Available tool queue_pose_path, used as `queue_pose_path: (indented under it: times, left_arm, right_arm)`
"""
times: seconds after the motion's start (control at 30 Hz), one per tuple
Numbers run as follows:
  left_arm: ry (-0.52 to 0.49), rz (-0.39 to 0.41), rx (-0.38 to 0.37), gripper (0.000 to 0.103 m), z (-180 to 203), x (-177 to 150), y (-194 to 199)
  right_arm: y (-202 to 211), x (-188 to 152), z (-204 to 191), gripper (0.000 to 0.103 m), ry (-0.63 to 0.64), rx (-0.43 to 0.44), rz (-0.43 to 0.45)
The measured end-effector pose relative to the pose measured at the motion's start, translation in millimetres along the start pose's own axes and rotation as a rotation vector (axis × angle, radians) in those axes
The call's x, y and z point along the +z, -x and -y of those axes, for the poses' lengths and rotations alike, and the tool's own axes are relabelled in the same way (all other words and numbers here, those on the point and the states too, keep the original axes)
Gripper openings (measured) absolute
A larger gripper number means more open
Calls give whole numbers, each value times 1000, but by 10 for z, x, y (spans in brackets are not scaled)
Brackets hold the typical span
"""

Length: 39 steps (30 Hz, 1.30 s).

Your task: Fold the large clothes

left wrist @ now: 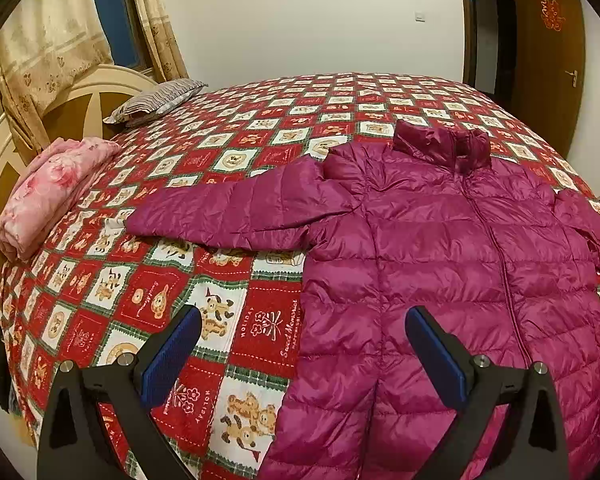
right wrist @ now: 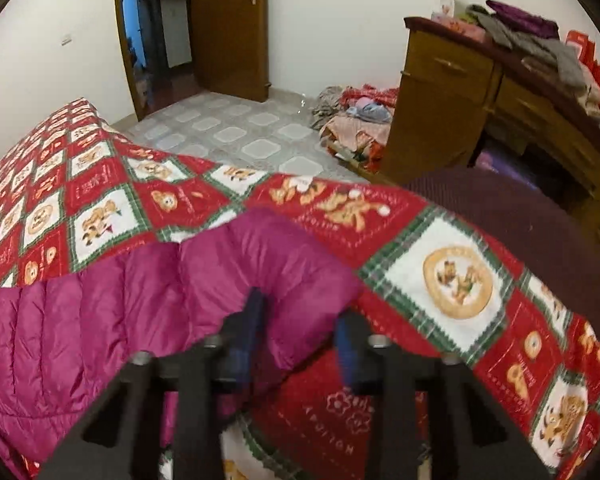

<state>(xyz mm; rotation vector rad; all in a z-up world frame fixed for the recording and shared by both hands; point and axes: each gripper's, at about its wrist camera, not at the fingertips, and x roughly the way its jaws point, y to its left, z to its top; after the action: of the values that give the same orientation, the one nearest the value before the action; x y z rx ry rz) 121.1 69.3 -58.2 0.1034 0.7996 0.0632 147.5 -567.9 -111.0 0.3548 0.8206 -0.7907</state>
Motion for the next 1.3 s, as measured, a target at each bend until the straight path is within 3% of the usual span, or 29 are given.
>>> queue_pose_path:
  times: [0.17,0.23,0.4,0.53,0.73,1.0,1.07,1.13,1.17,1.2,1.3]
  left_arm:
    - [13,4,-18,102,-49,3,1]
    - [29,8,-30,102,-88,5,24]
    - [53,31,-62,102,-185,-11,130]
    - [70,57,-72,102,-334,-18,226]
    - [101,91,-49,102,-609,3,264]
    - [131,100,-43,102,-811,37,127]
    - [126,101,-51,102,-797,61,72]
    - [114,93,-68,102,-749,110,13]
    - [104,89,-77,102,-714,138,-12]
    - [92,85,-85,102,-672,170,-35]
    - [47,99,-110,102,-477,302,-68]
  right_arm:
    - [535,81,-259,12,56,111,118]
    - [975,77,-510,12,132,176,195]
    - [1870,-147,-1238,11,295,380,288]
    - [2247,-503,-1919,11,408,539,275]
    - [2563,-1337,-2945,11,563,760,201]
    - [2425,-2091,-3780,11,634,877,61]
    - [2373,-2137,-3862,20,640,907,46]
    - [2337,-2130,-3834,45,636,958,4]
    - [2340,-2091,-3808,74,625,979,-16]
    - [2374,-2009,-3720,88,596,1003,-13]
    - [2516,-1735,-3356,89,523,1055,77]
